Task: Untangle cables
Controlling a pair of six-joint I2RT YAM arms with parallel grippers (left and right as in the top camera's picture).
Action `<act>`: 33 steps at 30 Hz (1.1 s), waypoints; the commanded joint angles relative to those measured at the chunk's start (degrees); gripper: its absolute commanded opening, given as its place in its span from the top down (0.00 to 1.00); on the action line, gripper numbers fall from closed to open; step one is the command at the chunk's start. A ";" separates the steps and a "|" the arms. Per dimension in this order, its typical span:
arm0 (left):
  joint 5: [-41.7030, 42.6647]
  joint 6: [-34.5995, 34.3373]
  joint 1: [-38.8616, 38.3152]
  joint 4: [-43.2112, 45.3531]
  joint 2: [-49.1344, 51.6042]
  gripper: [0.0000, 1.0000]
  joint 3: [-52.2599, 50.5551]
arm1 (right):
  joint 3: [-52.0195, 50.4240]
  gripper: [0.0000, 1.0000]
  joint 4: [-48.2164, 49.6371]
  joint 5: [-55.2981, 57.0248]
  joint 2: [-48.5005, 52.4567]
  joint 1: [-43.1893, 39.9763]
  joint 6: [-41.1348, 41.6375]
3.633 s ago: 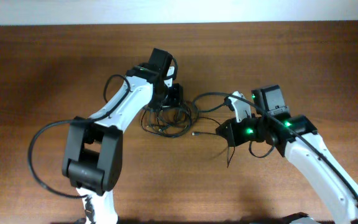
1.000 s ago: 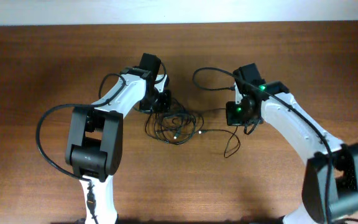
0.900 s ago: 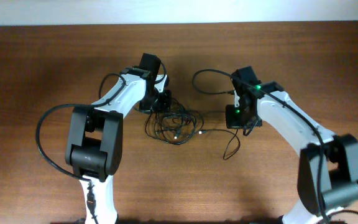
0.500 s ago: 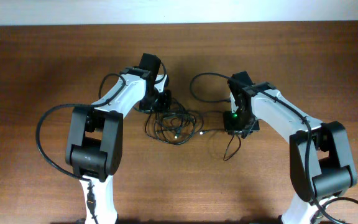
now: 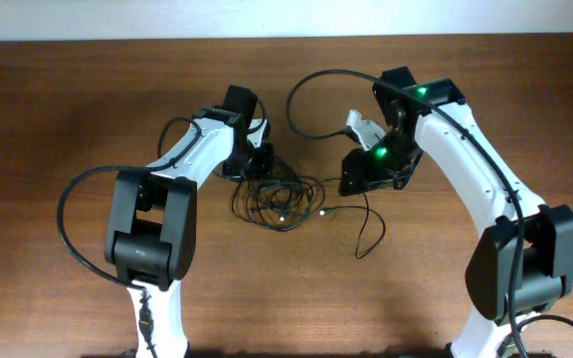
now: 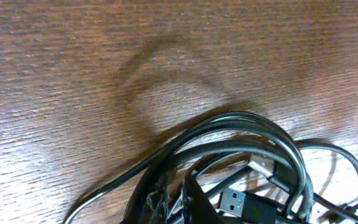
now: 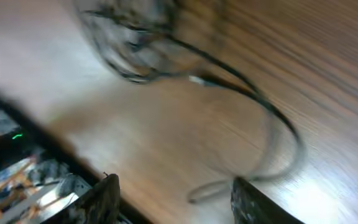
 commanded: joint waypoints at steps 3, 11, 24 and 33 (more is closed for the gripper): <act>-1.46 0.26 0.15 0.13 1.27 0.88 0.37 | -6.99 0.43 7.74 -15.08 -0.07 1.97 -6.69; -1.44 -0.96 -0.04 -0.09 1.27 0.89 0.37 | -17.31 0.48 31.04 -19.04 -0.07 10.51 -6.49; -3.45 -2.10 0.02 -0.13 1.27 0.92 0.37 | -19.63 0.71 45.68 -7.87 0.31 16.46 -6.51; -3.80 -2.29 0.02 -0.15 1.27 0.90 0.37 | -19.63 0.72 46.80 -7.87 6.47 16.35 -6.51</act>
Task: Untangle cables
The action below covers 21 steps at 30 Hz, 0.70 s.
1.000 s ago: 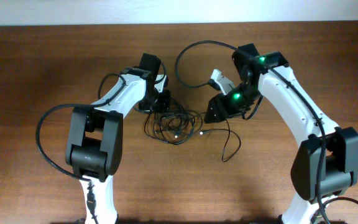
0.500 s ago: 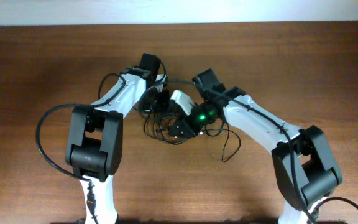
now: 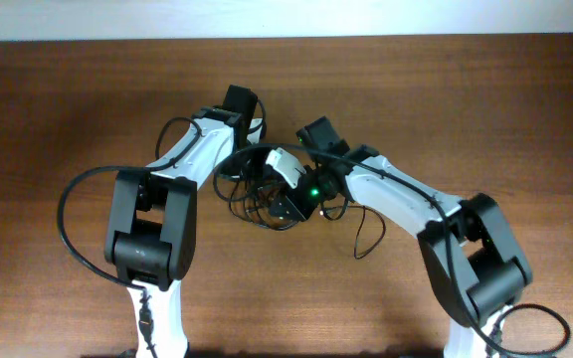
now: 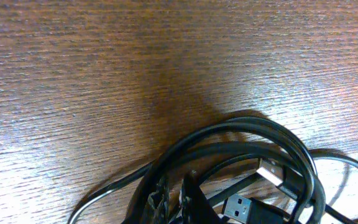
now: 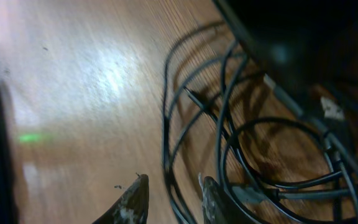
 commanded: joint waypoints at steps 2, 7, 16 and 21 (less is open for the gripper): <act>-0.96 -0.57 0.02 -0.11 1.27 0.90 0.35 | -0.52 0.71 1.73 0.48 3.02 0.15 -0.63; -0.96 -0.57 0.02 -0.09 1.27 0.90 0.35 | -0.52 0.71 3.61 0.48 4.39 0.15 -0.63; 1.81 -1.25 0.66 -2.29 1.27 0.95 0.35 | -0.55 0.71 4.24 -1.62 4.24 -0.37 -0.59; 11.39 2.51 4.26 -5.38 0.96 0.96 3.63 | -0.46 0.65 4.13 -13.40 4.04 -4.66 -0.61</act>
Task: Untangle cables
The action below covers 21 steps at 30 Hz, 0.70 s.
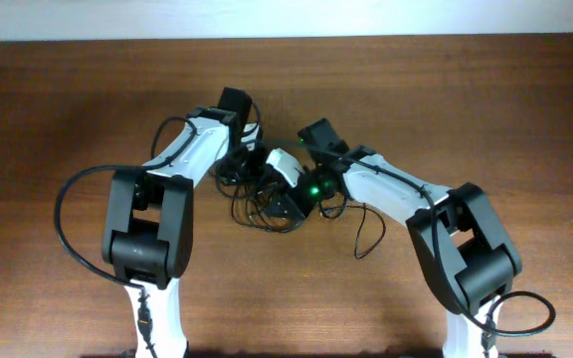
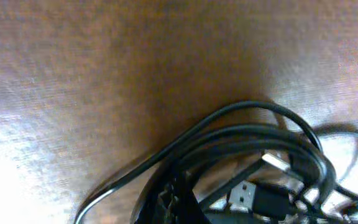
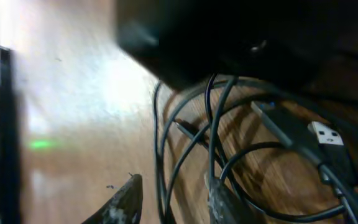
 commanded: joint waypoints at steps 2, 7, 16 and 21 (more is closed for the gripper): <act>10.88 2.19 4.00 -2.25 0.70 0.92 5.27 | -0.37 0.65 -0.46 -6.49 1.14 -4.00 -0.44; 6.21 2.19 4.31 -5.09 0.87 0.80 4.48 | -0.42 0.64 -1.11 -6.34 1.22 -4.24 -0.46; 5.35 2.19 4.26 1.42 0.90 0.80 -3.19 | -1.44 0.61 -1.99 1.29 1.27 -1.20 -0.44; 5.35 2.19 4.26 1.75 0.90 0.79 -3.21 | -1.44 0.61 -1.49 3.19 1.33 -1.05 -0.44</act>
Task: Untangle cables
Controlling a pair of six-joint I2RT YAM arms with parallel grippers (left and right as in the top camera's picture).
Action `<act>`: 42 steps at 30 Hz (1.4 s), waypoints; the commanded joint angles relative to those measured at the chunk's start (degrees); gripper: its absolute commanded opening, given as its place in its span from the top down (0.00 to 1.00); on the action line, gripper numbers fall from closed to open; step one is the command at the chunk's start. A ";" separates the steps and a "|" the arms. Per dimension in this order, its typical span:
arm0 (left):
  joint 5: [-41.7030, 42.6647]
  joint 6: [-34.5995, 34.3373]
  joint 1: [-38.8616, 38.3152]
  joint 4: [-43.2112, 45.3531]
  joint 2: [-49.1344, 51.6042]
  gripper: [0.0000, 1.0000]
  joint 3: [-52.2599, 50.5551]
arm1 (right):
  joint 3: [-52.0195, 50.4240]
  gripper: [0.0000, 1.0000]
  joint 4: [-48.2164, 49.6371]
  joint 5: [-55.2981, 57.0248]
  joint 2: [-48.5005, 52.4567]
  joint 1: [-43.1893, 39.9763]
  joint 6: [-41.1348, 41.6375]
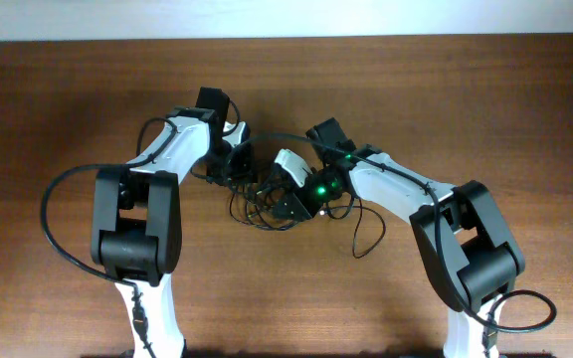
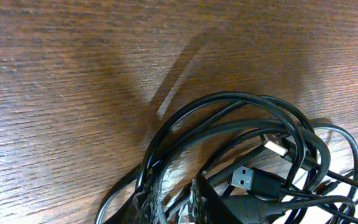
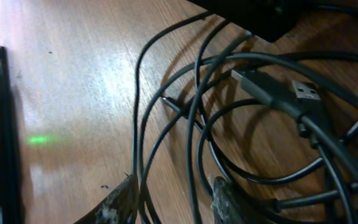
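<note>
A tangle of black cables (image 1: 264,206) lies on the brown wooden table (image 1: 68,119) between the two arms. My left gripper (image 1: 233,167) is at the tangle's upper left edge. In the left wrist view that gripper (image 2: 171,202) is shut on a few looped strands, with a USB plug (image 2: 244,178) just to its right. My right gripper (image 1: 288,202) hangs low over the middle of the tangle. In the right wrist view it (image 3: 174,199) is open, several strands run between its fingers (image 3: 122,200), and another USB plug (image 3: 294,93) lies beyond.
One loose cable end (image 1: 366,237) trails off to the right of the tangle. Both forearms meet over the table's middle, close to each other. The table's far edge (image 1: 286,40) meets a pale wall.
My left gripper has shifted left and slightly back with its strands, and the loops by it are drawn out. The right gripper stays over the tangle, its fingers a little wider apart.
At first my left gripper held strands at the tangle's upper left while the right gripper was off to the right of it. Then the right gripper was over the tangle's middle, fingers astride strands. Since then the left gripper has moved leftwards with its strands.
</note>
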 commanded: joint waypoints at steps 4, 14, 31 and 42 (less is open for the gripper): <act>-1.05 0.76 -0.11 1.49 0.70 0.79 -1.79 | -0.46 0.61 0.83 2.62 1.57 0.17 -0.04; -1.07 0.76 -0.15 1.92 0.70 0.78 -1.79 | -0.46 0.68 0.81 1.95 4.55 1.88 3.41; -1.51 0.76 -0.42 3.06 0.70 0.78 -1.79 | -1.05 0.96 -0.68 -7.56 4.79 1.64 18.51; -1.53 0.76 -0.52 3.43 0.70 0.78 -1.79 | -1.05 0.78 1.20 -13.53 4.79 -1.90 19.47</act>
